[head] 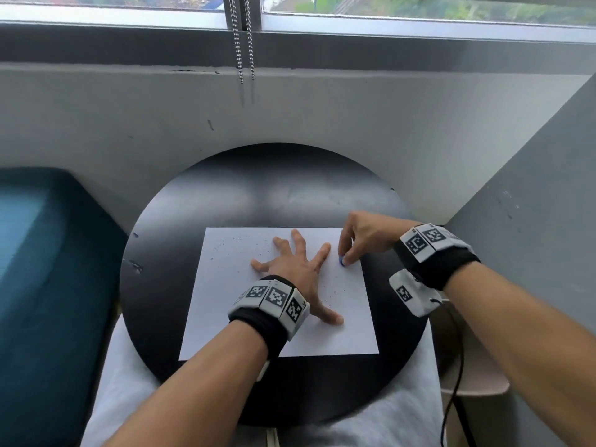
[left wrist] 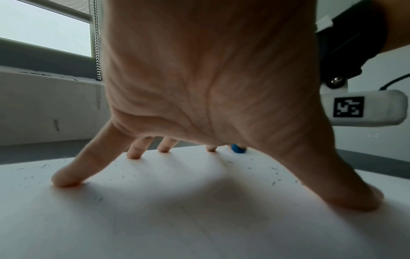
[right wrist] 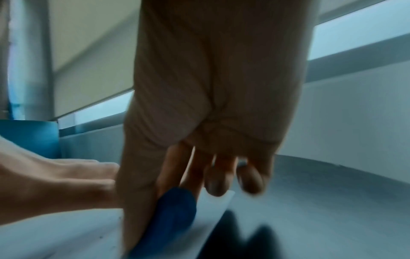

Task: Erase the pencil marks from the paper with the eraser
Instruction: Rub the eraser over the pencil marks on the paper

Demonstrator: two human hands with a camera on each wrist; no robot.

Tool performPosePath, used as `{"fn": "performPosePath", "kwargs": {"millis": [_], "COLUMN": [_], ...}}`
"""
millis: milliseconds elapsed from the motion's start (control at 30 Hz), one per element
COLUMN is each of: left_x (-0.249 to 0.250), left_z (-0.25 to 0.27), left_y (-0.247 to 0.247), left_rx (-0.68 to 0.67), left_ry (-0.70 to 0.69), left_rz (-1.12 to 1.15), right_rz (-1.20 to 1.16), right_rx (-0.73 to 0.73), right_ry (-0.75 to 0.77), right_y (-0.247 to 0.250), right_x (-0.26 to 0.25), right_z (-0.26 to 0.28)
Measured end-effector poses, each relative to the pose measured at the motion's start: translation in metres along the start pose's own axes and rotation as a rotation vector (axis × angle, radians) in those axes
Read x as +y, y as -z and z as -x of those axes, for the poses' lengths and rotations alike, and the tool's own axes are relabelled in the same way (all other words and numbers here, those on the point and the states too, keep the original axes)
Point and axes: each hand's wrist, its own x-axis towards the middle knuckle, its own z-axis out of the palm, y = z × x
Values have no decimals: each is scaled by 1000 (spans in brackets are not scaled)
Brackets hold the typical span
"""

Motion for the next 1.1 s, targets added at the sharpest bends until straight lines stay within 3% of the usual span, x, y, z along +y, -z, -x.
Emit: {"fn": "performPosePath", "kwargs": {"millis": [67, 200, 367, 500, 700, 833, 1100], "left_x": [0, 0, 0, 0, 1, 0, -1], "left_z": [1, 0, 2, 3, 2, 1, 1], "left_y": [2, 2, 3, 3, 4, 3, 3], "left_rx": [-9, -7, -11, -18, -33, -19, -12], "left_ry": [3, 0, 8, 12, 12, -3, -10], "left_rz": [-4, 3, 1, 3, 3, 3, 10], "right_rz": [21, -31, -34, -71, -51, -51, -13], "right_rx": [-29, 204, 14, 200, 67, 199, 325], "right_ry": [-10, 39, 57, 47, 76, 70, 34], "right_y": [4, 7, 0, 5, -8, -6, -11], "right_x": [-2, 2, -1, 6, 8, 14, 13], "right_z": [-3, -15, -2, -8, 2, -3, -11]}}
